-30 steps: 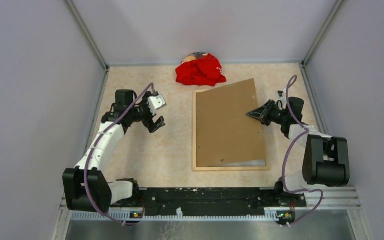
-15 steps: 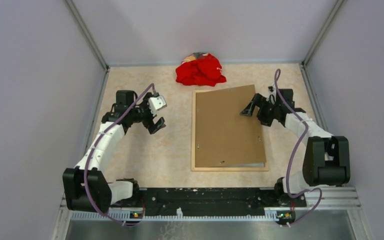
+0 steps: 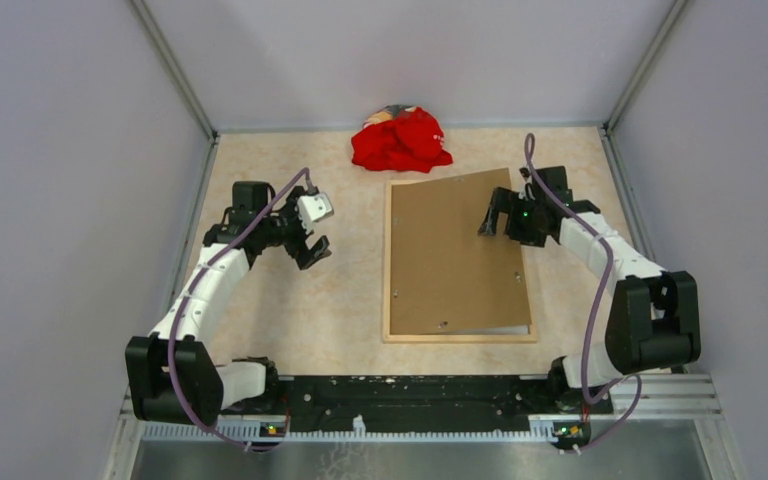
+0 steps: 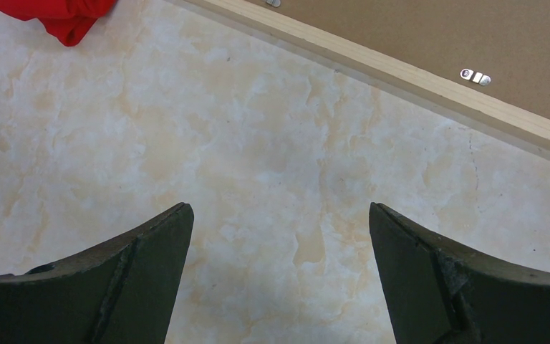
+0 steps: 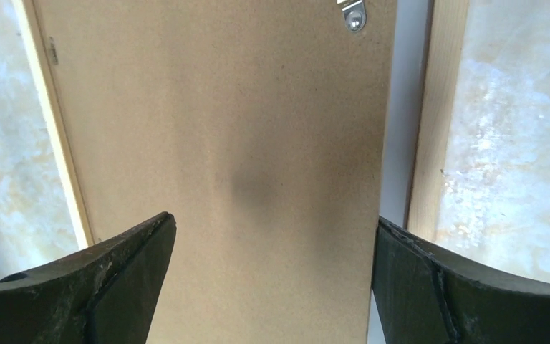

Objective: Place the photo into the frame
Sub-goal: Place the photo frame item in the photo frame, then move the photo frame to the center of the board.

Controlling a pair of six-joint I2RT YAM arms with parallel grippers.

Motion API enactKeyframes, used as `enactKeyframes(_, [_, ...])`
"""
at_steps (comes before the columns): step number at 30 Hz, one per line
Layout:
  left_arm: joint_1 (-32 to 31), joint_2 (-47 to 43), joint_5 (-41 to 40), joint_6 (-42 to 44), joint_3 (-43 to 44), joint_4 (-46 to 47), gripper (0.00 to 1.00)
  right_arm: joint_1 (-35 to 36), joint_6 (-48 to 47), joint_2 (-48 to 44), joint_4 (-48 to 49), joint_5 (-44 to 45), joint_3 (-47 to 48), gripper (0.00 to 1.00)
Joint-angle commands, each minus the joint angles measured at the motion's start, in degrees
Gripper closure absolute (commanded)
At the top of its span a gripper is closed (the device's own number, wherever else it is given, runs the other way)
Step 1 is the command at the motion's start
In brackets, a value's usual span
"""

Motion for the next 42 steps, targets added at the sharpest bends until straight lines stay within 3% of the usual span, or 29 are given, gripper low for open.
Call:
enactKeyframes(1, [-0.28, 0.08, 1.46, 1.01, 0.53, -0.56, 0.01, 2.34, -2.60, 0.31, -4.17, 8.98, 5.24, 0.01])
enactKeyframes(6, [-0.28, 0.16, 1.56, 1.10, 0.49, -0.80, 0.01, 3.49, -3.66, 0.26, -7.30, 14.51, 8.27, 0.01])
enactKeyframes(18, [-0.28, 1.75, 2.22, 0.77, 0.93, -0.86, 0.01, 2.17, 0.14, -1.74, -3.12, 14.13, 6.46, 0.01])
enactKeyframes(24, [-1.91, 5.30, 2.41, -0.02, 0.75, 0.92, 0.01, -7.42, 5.52, -3.02, 9.38, 4.75, -1.75, 0.01])
enactKeyframes(29, [-5.57, 8.61, -0.17, 0.11, 0.23, 3.66, 0.01, -9.94, 5.41, 2.89, 13.59, 2.10, -1.46, 0.01])
enactKeyframes(33, [-8.36, 11.93, -1.92, 0.21, 0.61, 4.70, 0.01, -10.97, 6.57, 7.43, 16.46, -2.78, -1.98, 0.01])
enactKeyframes(42, [-10.62, 18.49, 0.61, -4.70, 2.77, 5.70, 0.04, -9.22, 12.75, 7.55, 29.05, -14.23, -10.77, 0.01])
